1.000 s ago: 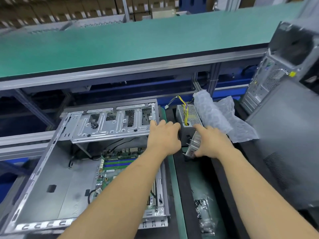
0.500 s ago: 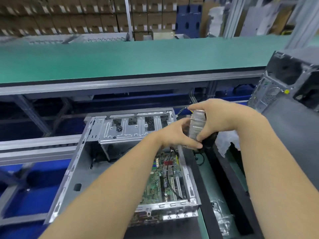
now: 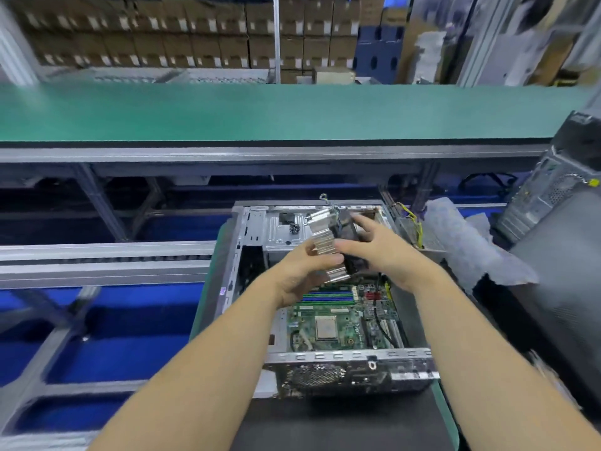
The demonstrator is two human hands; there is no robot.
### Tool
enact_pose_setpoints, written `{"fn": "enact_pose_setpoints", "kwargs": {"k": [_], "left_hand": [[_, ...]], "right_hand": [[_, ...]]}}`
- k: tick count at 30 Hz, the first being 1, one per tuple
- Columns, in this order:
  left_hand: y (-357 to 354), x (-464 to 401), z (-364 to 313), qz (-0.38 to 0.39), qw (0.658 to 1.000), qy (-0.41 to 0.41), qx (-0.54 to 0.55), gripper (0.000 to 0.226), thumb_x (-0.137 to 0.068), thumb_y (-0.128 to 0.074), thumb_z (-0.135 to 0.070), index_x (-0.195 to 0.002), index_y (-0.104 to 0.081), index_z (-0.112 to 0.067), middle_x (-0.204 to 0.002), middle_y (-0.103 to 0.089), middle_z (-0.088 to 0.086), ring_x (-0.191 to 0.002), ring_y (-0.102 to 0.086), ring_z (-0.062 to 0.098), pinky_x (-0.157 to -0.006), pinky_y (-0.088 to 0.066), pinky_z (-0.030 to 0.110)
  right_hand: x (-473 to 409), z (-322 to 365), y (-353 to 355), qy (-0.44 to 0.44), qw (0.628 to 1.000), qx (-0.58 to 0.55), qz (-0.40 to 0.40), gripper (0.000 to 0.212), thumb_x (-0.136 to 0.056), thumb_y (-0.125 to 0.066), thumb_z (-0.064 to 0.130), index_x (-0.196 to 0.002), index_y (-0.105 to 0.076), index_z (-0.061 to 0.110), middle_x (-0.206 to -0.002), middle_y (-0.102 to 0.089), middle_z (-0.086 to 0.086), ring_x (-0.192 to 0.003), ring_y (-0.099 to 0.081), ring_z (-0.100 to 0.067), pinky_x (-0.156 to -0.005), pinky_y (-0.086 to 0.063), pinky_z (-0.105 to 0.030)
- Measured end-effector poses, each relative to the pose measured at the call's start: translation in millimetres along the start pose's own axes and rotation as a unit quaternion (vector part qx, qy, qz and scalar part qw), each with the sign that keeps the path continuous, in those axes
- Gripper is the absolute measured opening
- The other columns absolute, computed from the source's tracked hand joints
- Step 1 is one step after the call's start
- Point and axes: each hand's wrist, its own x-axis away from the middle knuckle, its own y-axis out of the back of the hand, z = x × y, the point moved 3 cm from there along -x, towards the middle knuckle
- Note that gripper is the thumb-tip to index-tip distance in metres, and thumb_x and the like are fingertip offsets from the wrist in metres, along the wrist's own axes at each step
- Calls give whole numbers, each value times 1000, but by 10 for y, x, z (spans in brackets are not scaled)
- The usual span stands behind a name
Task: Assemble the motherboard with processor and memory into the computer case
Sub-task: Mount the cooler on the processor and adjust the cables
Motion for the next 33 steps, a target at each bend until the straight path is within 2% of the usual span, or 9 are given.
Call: {"fn": "enact_pose_setpoints", "kwargs": {"k": [3,5,7,9,12,15,19,25,33], "left_hand": [[188,87,70,-10,997,14,-75,88,-65,-87,-29,-142,-45,-18,-137,-60,8,-123,-58,22,-110,-40,43],[372,144,124,-24,988,43,-144,116,-58,-92,-34,-153,-26,-29,-145,-52,7,-130,-53,24,-114,-35,47],[570,196,196,-48,971,85,-219,124,-63,-91,-28,-155,-8,-41,-144,-44,2,-131,-49,26,-114,-35,47],[719,217,251,-94,956,91,-264,106,-78,-79,-11,-152,-9,-38,-137,-48,6,-119,-55,24,-102,-46,39],[802,163,278,-206,939,39,-273,47,-90,-53,1,-130,-45,-23,-123,-62,9,-89,-61,16,-67,-49,24],[714,64,359,-221,940,29,-257,23,-98,-47,-10,-103,-62,-26,-110,-67,4,-85,-62,18,-72,-50,31],[612,-3,489,-205,953,36,-222,22,-100,-53,-36,-97,-70,-22,-93,-69,0,-73,-56,17,-76,-52,37],[593,-96,628,-170,941,35,-291,10,-96,-64,-19,-94,-73,-15,-71,-62,-1,-62,-52,12,-61,-43,23],[747,-96,585,-311,900,38,-302,17,-100,-45,-17,-87,-55,-13,-80,-71,8,-64,-57,17,-56,-43,29]], "right_hand": [[-29,-57,-139,35,999,11,-19,73,-51,-90,59,-117,-64,42,-111,-75,12,-104,-71,-8,-85,-53,-28],[-25,-140,-149,25,997,58,-43,78,-48,-90,60,-119,-61,43,-111,-72,16,-104,-67,0,-86,-51,-24],[-3,-255,-147,1,993,113,-44,77,-47,-90,64,-116,-59,46,-107,-71,20,-96,-67,4,-79,-51,-20],[2,-381,-145,-15,984,174,-35,86,-50,-90,63,-124,-53,41,-116,-66,22,-101,-65,0,-80,-49,-19],[-38,-547,-179,-29,959,282,-9,110,-54,-91,61,-146,-42,25,-139,-53,10,-117,-55,-11,-95,-45,-27],[-79,-674,-249,-30,939,341,30,123,-52,-91,62,-153,-35,20,-149,-44,3,-133,-46,-18,-111,-40,-35],[-129,-788,-340,-23,923,381,54,123,-55,-90,60,-155,-30,22,-143,-39,1,-135,-41,-21,-114,-37,-41],[-133,-956,-442,2,935,349,60,118,-57,-90,55,-153,-24,41,-130,-33,10,-130,-41,-17,-110,-40,-38],[-134,-1030,-362,0,935,352,38,116,-61,-91,52,-154,-22,46,-146,-40,4,-143,-26,-20,-116,-33,-42]]}}
